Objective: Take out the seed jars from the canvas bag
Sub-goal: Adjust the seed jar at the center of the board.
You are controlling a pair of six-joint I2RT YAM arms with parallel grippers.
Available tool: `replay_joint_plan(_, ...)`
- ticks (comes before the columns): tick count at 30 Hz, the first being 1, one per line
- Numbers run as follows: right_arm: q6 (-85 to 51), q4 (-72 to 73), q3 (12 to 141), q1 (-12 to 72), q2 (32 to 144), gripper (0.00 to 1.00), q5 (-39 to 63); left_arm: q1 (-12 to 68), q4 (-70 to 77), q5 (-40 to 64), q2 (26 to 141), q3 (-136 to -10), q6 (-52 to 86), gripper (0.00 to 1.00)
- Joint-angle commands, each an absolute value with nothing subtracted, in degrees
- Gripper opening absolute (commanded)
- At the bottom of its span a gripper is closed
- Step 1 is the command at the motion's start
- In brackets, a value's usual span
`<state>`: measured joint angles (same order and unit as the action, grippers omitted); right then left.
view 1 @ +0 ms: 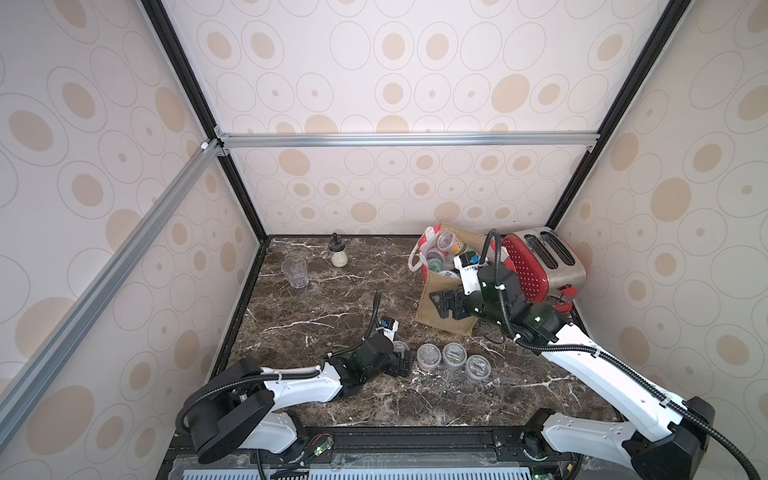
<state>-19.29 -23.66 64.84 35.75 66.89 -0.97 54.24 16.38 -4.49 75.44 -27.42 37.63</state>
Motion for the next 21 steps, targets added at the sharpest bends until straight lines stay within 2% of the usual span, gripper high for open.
replay_joint_plan(1,-21.0,-28.7,71.5,31.9,69.9,0.91,4.1,54.8,10.4,-7.9,70.9,-31.7,36.1,0.99)
replay_joint_plan(6,-18.3,-36.7,82.8,26.1,78.6,0.84,6.3,54.6,3.8,-10.0,66.9,-37.4,33.1,0.98)
replay_joint_plan(12,-14.6,-44.0,93.5,20.9,89.6,0.67,4.8,53.6,0.1,-11.6,66.9,-42.9,30.5,0.99)
replay_joint_plan(17,-8.0,-49.5,105.6,20.2,100.4,0.67,-0.1,52.8,1.3,-10.1,68.9,-44.4,30.4,0.98)
replay_joint_plan(21,-5.1,-51.9,113.0,19.8,107.3,0.74,-3.6,52.6,1.4,-9.5,69.9,-44.5,30.6,0.98)
